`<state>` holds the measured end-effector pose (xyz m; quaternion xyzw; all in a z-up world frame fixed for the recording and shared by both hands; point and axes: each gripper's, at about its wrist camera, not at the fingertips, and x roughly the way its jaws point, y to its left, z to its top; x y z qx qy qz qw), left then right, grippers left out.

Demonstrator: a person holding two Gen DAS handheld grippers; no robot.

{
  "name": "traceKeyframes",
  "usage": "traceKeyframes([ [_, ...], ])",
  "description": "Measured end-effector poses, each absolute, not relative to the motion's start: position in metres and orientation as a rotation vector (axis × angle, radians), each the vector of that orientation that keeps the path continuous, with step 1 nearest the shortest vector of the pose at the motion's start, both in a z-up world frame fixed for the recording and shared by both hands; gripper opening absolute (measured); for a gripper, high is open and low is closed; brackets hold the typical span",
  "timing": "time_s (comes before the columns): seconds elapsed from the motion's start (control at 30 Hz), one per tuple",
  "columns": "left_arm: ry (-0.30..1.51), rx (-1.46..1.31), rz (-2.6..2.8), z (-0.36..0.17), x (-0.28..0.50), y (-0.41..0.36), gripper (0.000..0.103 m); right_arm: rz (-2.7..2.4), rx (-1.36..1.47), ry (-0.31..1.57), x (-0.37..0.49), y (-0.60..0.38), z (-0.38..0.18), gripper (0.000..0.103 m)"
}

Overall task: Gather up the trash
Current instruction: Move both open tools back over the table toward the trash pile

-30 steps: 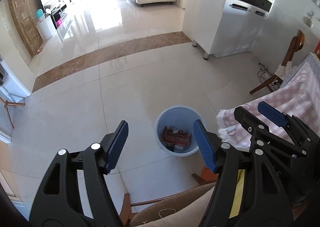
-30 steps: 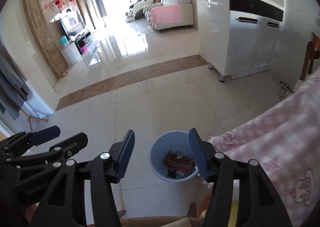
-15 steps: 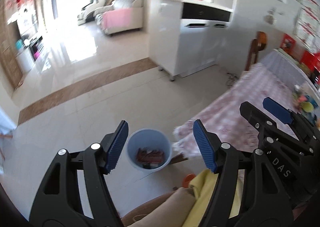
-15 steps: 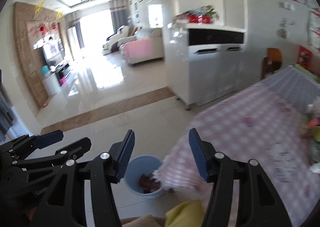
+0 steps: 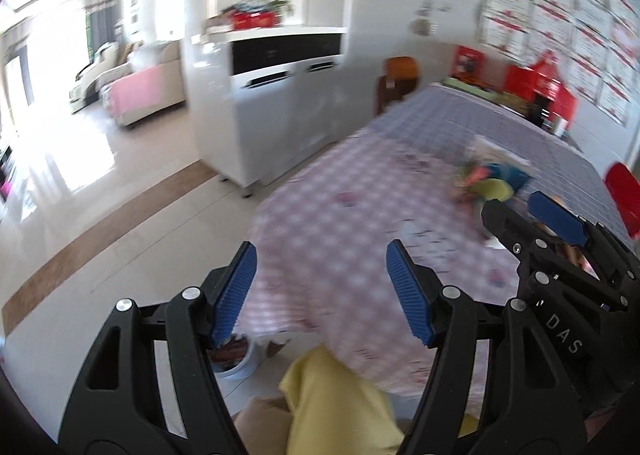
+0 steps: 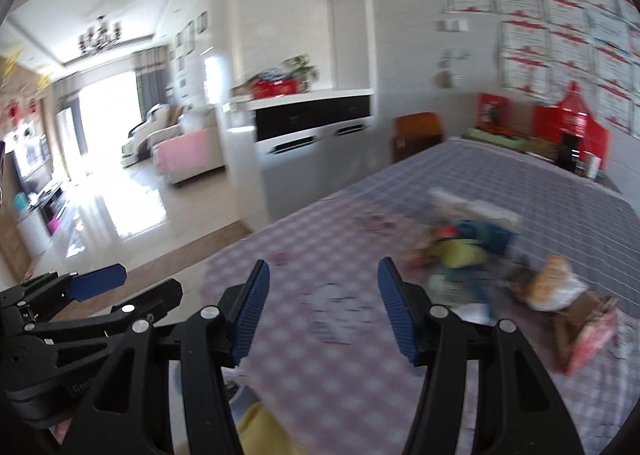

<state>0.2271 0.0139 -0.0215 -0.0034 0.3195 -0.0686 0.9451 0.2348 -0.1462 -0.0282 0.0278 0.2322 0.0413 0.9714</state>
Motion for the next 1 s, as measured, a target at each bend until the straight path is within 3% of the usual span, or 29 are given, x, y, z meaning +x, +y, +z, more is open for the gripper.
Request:
traceKeyframes([
  [0.33, 0.659, 0.058, -0.348, -0.025, 0.229, -0.077, 0.067, -0.120, 0.114, 0.465, 0.196, -0.234, -0.035, 0.061],
  [1.0, 0.773, 0.129, -0.531, -0.054, 0.269, -0.177, 0.069, -0.324, 0.238, 0.568, 0.202, -0.322, -0.069, 0.062],
])
